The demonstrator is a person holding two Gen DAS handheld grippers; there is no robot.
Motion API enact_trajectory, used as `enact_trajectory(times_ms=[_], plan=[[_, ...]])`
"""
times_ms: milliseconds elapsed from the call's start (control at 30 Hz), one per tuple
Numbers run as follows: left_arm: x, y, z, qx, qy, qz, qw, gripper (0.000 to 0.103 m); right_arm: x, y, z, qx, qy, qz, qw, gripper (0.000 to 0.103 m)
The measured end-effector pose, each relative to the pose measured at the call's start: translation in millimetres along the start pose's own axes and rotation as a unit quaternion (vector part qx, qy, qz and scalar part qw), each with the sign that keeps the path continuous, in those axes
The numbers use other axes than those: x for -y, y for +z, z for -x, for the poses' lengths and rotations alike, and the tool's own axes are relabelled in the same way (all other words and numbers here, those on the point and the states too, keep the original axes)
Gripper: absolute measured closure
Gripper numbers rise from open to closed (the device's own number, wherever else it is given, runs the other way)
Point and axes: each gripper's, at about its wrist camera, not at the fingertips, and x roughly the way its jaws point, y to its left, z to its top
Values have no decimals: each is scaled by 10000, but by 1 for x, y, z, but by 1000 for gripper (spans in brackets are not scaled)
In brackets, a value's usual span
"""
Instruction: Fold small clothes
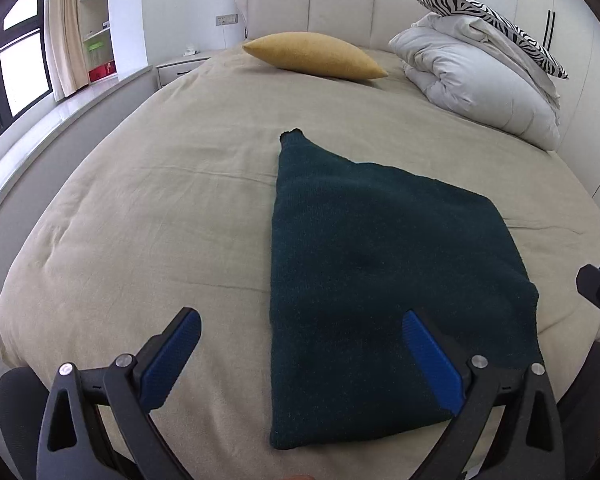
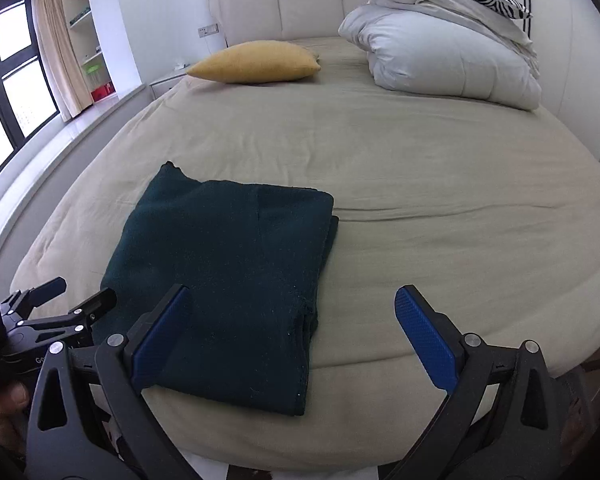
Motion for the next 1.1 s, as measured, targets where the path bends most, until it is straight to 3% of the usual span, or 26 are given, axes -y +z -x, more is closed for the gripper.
enact_trajectory(times_ms=[1100], plan=[[-3,0,-4,-32,107,-9,9999,0,-1,-11,-18,-287,-32,34,9996,0]])
